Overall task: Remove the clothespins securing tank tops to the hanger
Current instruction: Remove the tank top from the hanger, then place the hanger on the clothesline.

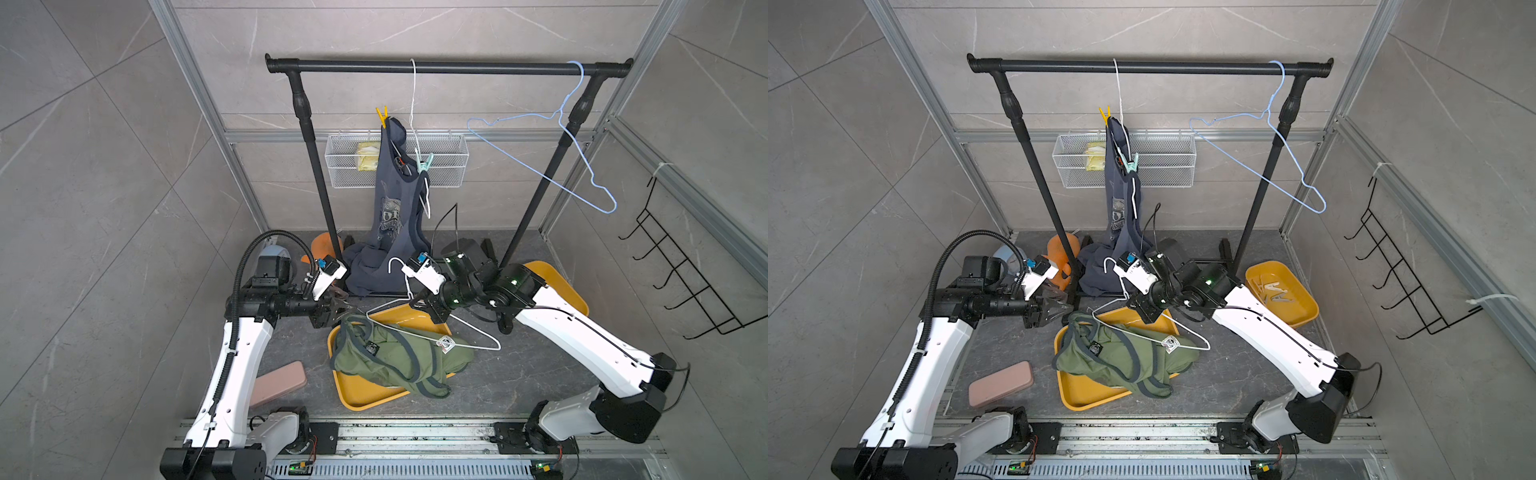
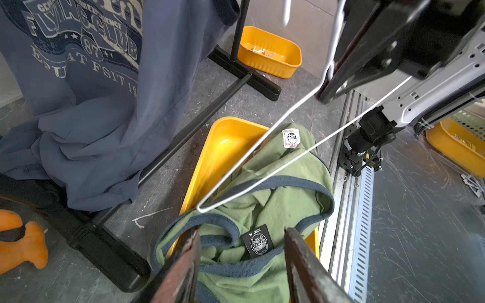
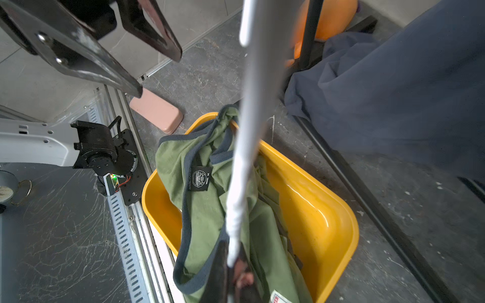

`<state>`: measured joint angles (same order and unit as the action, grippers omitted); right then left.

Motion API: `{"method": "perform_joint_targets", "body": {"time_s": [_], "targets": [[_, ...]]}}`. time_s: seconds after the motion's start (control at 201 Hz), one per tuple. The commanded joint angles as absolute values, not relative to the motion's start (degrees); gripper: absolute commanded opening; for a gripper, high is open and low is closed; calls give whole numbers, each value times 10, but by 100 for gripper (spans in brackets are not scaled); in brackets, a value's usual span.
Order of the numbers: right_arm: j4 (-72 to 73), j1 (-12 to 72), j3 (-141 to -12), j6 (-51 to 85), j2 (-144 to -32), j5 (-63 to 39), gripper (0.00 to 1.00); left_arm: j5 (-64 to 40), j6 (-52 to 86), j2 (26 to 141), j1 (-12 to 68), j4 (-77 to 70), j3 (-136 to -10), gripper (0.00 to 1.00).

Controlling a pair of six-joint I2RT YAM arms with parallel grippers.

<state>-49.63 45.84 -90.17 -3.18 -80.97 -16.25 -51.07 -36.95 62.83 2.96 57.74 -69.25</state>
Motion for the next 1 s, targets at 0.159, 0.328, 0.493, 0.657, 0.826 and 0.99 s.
{"method": "perform_joint_targets", "body": {"time_s": [0.159,0.328,0.493,0.657,0.826,0.99], "targets": [[-592,461,-891,27,-674,2,0,-481,-329,616,31,590,-743,55],[-681,461,-918,60,-630,105,0,-503,-317,608,31,618,-793,55],[-714,461,-989,83,-630,196,0,-540,-278,611,31,613,-831,56],[-698,461,-1075,81,-680,226,0,-544,-241,610,31,587,-852,56],[-669,460,-1189,52,-760,256,0,-543,-208,618,33,556,-856,56],[-629,437,-1312,16,-834,266,0,-543,-197,634,37,538,-850,56]]}}
